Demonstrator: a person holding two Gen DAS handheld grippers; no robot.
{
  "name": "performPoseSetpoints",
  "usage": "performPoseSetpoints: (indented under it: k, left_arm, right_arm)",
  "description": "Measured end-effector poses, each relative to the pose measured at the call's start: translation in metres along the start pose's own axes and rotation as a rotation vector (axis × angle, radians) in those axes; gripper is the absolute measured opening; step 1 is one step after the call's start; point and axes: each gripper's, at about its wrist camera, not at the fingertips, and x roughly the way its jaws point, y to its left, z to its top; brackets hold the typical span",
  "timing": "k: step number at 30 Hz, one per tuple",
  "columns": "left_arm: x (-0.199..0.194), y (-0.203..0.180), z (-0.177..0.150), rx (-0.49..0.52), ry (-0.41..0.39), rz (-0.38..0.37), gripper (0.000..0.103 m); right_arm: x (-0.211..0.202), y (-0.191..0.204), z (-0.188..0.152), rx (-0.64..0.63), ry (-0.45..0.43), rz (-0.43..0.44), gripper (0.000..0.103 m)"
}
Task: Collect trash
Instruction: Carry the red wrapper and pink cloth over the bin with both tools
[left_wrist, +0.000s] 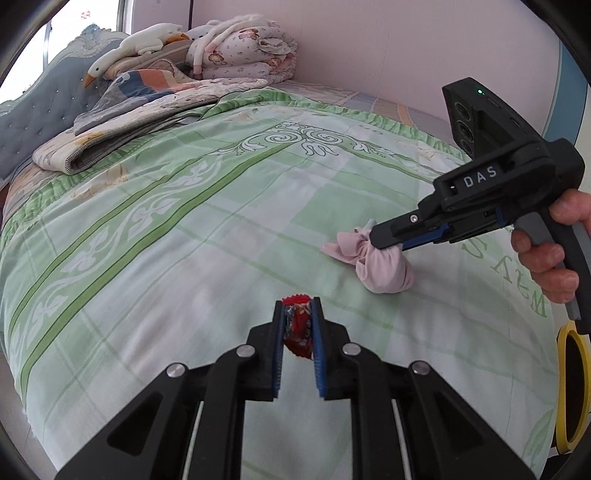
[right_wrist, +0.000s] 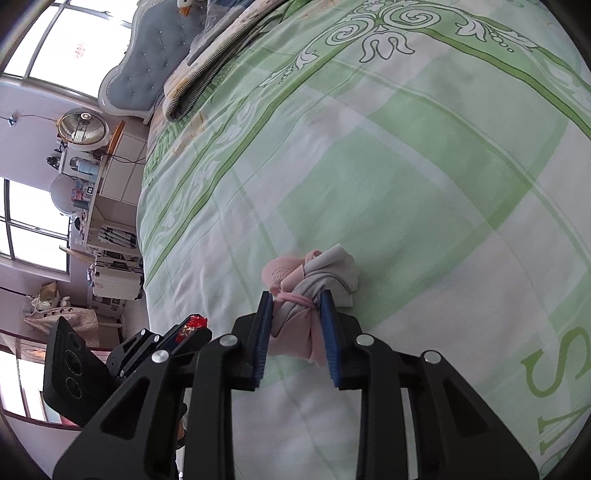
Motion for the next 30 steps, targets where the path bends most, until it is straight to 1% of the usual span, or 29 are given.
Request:
performPoseSetpoints:
  k: [3,7,10,14,16,19,21,23,26,30]
  left_arm:
    - [-0.012,0.003,-0.006,-0.039,-0.018,0.012,0.012]
    - [-0.034,0.005,-0.015,-0.085,-0.055,0.024,0.012]
    - [-0.053,0.004,-0.022,-0.114,-0.084,0.041,0.012]
    - [-0.082,-0.004,-0.028,-0.155,-0.14,0.065,0.012]
    - [-0.096,-0.013,-0.032,-0.162,-0.169,0.084,0.012]
    - [-0.12,-0.029,-0.039,-0.173,-0.207,0.085,0.012]
    - [-0.137,-0.044,-0.044,-0.182,-0.228,0.099,0.012]
    - [-0.152,-0.06,-0.048,-0.192,-0.249,0.089,0.012]
    - [-0.173,-0.085,-0.052,-0.189,-0.273,0.095,0.012]
    - [-0.199,-0.124,-0.056,-0.161,-0.314,0.065,0.012]
  right_arm:
    - [-0.001,0.003,-0.005,-0.013,-0.01,0.003,0.022]
    - [-0.008,0.007,-0.014,-0.026,-0.03,0.028,0.021]
    - [-0.019,0.01,-0.023,-0.043,-0.049,0.044,0.021]
    - [-0.047,0.013,-0.045,-0.073,-0.088,0.061,0.021]
    - [-0.065,0.013,-0.06,-0.094,-0.105,0.073,0.021]
    - [-0.096,0.012,-0.088,-0.123,-0.142,0.083,0.021]
    - [-0.118,0.011,-0.107,-0.138,-0.173,0.09,0.021]
    - [-0.141,0.006,-0.125,-0.145,-0.207,0.103,0.021]
    - [-0.176,-0.004,-0.153,-0.144,-0.26,0.123,0.021]
    - [-0.216,-0.019,-0.189,-0.132,-0.315,0.145,0.021]
